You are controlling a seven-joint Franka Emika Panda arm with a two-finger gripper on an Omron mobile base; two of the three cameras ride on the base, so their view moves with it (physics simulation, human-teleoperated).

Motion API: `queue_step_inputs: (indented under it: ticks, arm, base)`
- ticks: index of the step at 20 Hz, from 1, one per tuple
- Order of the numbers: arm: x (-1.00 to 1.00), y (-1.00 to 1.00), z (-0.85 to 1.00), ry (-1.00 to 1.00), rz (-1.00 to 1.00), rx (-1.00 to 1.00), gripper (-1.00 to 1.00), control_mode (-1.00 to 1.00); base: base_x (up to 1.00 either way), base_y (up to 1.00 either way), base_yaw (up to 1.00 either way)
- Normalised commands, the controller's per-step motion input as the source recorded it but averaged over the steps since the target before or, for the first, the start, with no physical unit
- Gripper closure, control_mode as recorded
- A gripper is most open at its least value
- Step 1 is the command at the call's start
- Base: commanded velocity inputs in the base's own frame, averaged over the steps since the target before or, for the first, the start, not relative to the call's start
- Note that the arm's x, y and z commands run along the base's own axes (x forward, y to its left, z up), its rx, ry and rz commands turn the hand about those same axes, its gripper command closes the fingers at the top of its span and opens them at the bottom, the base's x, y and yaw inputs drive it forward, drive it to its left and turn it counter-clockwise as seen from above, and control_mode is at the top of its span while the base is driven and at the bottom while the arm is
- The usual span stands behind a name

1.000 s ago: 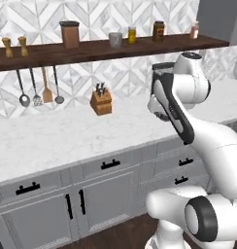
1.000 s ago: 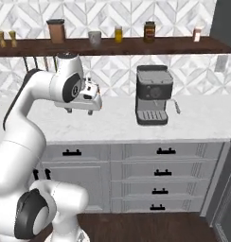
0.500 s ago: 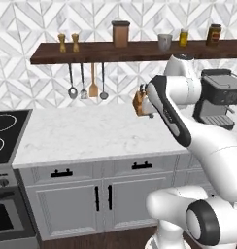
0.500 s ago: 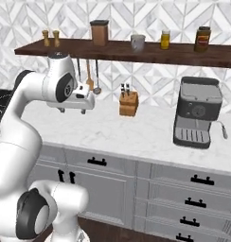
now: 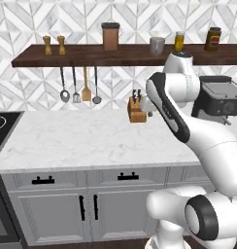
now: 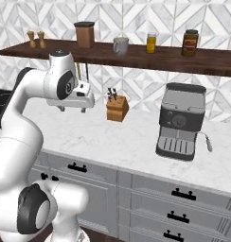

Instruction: Gather all objects into one cabinet and sort the glasses and bowls to opposite sides.

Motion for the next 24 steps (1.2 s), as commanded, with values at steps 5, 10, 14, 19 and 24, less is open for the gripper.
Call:
queue_step_inputs:
  ticks: [5, 10, 14, 19, 24]
  arm:
    - [0.00, 0.00, 0.00, 0.00, 0.00, 0.00, -1.00, 1.00]
    - [0.00, 0.00, 0.00, 0.00, 0.00, 0.00, -1.00, 1.00]
    - [0.00, 0.00, 0.00, 0.00, 0.00, 0.00, -1.00, 1.00]
    - [0.00, 0.00, 0.00, 0.00, 0.00, 0.00, -1.00, 1.00]
    - [0.00, 0.00, 0.00, 0.00, 0.00, 0.00, -1.00, 1.00]
  base:
    - [0.25, 0.10, -0.13]
    - [0.08, 0.07, -0.42]
    - [0.39, 0.84, -0.43]
    - [0.83, 0.97, -0.40]
    - [0.72, 0.23, 0.00]
